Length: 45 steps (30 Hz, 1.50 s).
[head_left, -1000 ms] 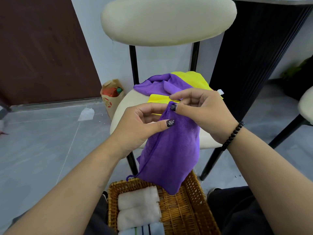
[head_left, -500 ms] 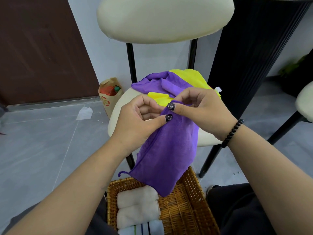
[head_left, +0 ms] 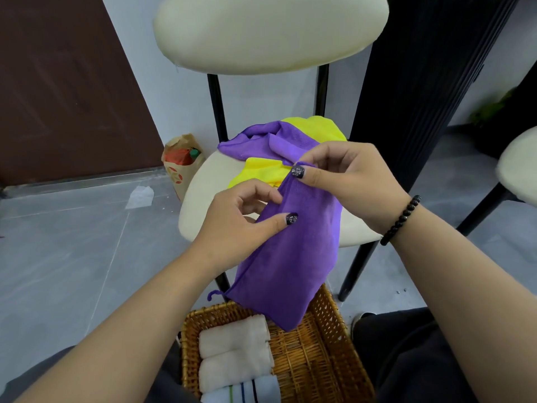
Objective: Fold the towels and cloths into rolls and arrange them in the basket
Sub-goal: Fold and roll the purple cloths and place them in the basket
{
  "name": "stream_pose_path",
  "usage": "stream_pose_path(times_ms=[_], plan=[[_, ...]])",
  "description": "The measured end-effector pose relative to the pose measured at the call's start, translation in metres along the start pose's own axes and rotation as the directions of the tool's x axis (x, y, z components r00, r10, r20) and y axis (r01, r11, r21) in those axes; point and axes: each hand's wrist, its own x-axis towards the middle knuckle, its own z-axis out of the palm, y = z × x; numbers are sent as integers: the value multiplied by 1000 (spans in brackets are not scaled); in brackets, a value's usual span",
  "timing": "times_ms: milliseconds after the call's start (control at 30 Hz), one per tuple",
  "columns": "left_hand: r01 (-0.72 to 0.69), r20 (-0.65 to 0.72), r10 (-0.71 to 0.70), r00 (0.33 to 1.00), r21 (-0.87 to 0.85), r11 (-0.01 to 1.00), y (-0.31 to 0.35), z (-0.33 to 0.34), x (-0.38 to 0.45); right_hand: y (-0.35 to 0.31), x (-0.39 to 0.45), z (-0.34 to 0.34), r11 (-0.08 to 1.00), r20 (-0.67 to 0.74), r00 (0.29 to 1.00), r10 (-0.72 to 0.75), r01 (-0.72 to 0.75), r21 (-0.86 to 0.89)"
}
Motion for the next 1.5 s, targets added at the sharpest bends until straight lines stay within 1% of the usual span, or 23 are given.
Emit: stream_pose_path(times_ms=[133, 200, 333, 433, 533, 633, 733, 833, 900, 967, 1067, 1133, 1200, 1300, 1400, 1500], plan=[[21, 39, -25, 999, 112, 993, -18, 8, -5, 0, 1, -11, 997, -118, 993, -6, 14, 73], [38, 70, -53, 996, 203, 979, -28, 10, -8, 2, 2, -19, 996, -184, 983, 14, 1, 84], [20, 140, -76, 987, 361, 932, -44, 12, -14, 10, 5, -36, 996, -339, 938, 72, -49, 78], [37, 175, -120, 977, 415, 909, -52, 8, -19, 16, 6, -48, 992, -443, 888, 119, -88, 91], [81, 198, -181, 963, 431, 899, -58, 0, -25, 23, 7, -63, 988, -539, 828, 156, -124, 96], [129, 194, -227, 954, 418, 899, -60, -8, -33, 31, 8, -72, 983, -586, 790, 180, -158, 89], [209, 110, -261, 959, 347, 914, -63, -15, -38, 39, 10, -76, 977, -593, 779, 204, -198, 75], [292, -43, -290, 956, 226, 929, -63, -22, -36, 46, 13, -74, 970, -588, 780, 211, -241, 30], [337, -163, -322, 932, 67, 939, -60, -25, -33, 53, 14, -73, 960, -582, 781, 225, -279, -4], [350, -268, -353, 897, -60, 935, -59, -31, -28, 59, 16, -71, 942, -568, 788, 236, -329, -66], [333, -384, -364, 849, -147, 931, -60, -41, -20, 66, 15, -65, 900, -517, 820, 246, -392, -193], [316, -436, -367, 821, -188, 930, -58, -45, -16, 69, 13, -60, 859, -481, 838, 257, -426, -283], [309, -473, -354, 807, -174, 935, -57, -50, -11, 71, 11, -57, 840, -450, 842, 297, -454, -296], [306, -497, -305, 813, -82, 949, -60, -60, -1, 72, 10, -57, 820, -421, 838, 349, -490, -296], [326, -453, -301, 839, -23, 945, -62, -71, 14, 72, 14, -58, 812, -402, 835, 377, -506, -291], [417, -392, -364, 845, 57, 907, -65, -80, 33, 70, 24, -55, 830, -404, 809, 427, -528, -179]])
